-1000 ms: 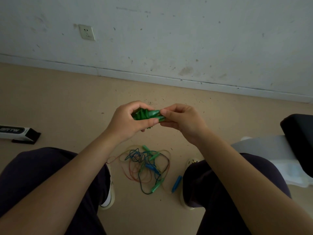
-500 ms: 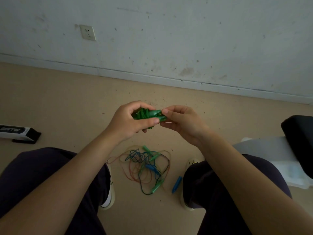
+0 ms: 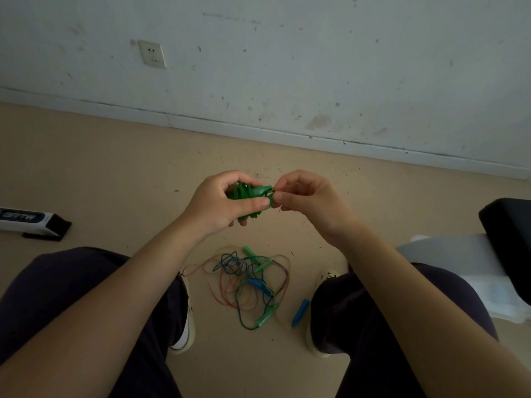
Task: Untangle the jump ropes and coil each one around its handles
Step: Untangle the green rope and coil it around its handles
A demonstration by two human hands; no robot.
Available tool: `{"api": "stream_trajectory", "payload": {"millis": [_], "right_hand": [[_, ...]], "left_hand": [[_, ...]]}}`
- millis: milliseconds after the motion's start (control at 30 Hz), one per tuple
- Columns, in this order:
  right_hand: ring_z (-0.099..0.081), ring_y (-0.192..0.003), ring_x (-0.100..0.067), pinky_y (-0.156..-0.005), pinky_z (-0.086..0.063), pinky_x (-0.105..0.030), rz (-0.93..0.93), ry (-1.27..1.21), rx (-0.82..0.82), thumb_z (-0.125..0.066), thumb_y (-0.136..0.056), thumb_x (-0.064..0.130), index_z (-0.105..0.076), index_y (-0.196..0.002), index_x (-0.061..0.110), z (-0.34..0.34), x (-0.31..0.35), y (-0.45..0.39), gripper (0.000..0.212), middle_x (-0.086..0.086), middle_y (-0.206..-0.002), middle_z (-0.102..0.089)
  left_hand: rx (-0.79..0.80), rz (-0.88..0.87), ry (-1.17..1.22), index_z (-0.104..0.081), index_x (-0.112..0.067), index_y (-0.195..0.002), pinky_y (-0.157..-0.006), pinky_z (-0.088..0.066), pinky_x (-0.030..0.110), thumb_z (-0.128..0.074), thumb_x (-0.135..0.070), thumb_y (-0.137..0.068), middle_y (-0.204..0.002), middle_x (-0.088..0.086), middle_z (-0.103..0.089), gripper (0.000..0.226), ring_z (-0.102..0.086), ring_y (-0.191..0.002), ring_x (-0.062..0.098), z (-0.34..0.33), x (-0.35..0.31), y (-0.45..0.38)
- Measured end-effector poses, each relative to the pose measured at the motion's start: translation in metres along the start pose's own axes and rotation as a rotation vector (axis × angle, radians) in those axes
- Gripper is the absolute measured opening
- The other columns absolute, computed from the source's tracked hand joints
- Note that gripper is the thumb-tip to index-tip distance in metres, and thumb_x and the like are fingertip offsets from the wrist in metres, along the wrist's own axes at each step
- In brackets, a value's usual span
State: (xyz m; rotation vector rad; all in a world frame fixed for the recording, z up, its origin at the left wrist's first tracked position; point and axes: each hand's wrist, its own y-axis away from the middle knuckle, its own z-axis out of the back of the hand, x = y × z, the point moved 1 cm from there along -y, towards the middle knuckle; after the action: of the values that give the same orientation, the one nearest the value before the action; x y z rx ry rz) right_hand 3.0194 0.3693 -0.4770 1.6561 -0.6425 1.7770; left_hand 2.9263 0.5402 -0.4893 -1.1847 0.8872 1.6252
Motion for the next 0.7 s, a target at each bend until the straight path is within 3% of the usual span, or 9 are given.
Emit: {"api": "stream_trajectory", "payload": {"millis": [200, 400, 567, 700], "right_hand": [[-0.062, -0.075, -0.015, -0.074, -0.053, -0.032, 0.048, 0.153, -0.037, -0.069, -0.085, -0.001, -0.069, -0.087, 0.011, -0.0023, -0.0057, -0.0018, 0.012, -0.003, -0.079, -0.068], [-0.057, -0.08, -0.002, -0.075, -0.047, -0.022, 0.149, 0.405, -0.152, -0.062, -0.091, 0.008, -0.065, -0.089, 0.017, -0.0014, -0.0019, -0.0024, 0.01, 0.009, -0.084, -0.063], [-0.06, -0.071, -0.004, -0.067, -0.049, -0.022, 0.039, 0.202, -0.267, -0.055, -0.095, 0.003, -0.062, -0.097, 0.009, -0.0001, -0.0008, -0.0051, 0.009, -0.002, -0.084, -0.068], [-0.061, -0.074, -0.012, -0.069, -0.051, -0.028, -0.036, 0.186, -0.175, -0.055, -0.096, 0.005, -0.064, -0.1, 0.009, 0.0052, -0.0018, -0.0073, 0.011, -0.001, -0.08, -0.065]], "left_hand": [[0.022, 0.024, -0.056, -0.071, -0.022, -0.099, -0.043, -0.044, 0.021, -0.086, -0.026, -0.075, -0.076, 0.002, -0.074, 0.028, -0.067, -0.054, 0.019, -0.0017, -0.0011, 0.002], [0.025, 0.123, -0.054, -0.071, -0.026, -0.101, -0.048, -0.047, 0.028, -0.084, -0.035, -0.076, -0.077, 0.001, -0.075, 0.029, -0.07, -0.059, 0.019, -0.0027, -0.0026, -0.0004], [0.084, 0.087, -0.019, -0.071, -0.027, -0.105, -0.051, -0.051, 0.028, -0.082, -0.033, -0.078, -0.081, 0.0, -0.075, 0.03, -0.072, -0.062, 0.02, -0.0052, -0.0067, -0.0003], [0.049, 0.045, -0.056, -0.072, -0.026, -0.103, -0.048, -0.049, 0.024, -0.083, -0.029, -0.078, -0.077, -0.001, -0.074, 0.028, -0.07, -0.06, 0.018, -0.0052, -0.0042, 0.0012]]}}
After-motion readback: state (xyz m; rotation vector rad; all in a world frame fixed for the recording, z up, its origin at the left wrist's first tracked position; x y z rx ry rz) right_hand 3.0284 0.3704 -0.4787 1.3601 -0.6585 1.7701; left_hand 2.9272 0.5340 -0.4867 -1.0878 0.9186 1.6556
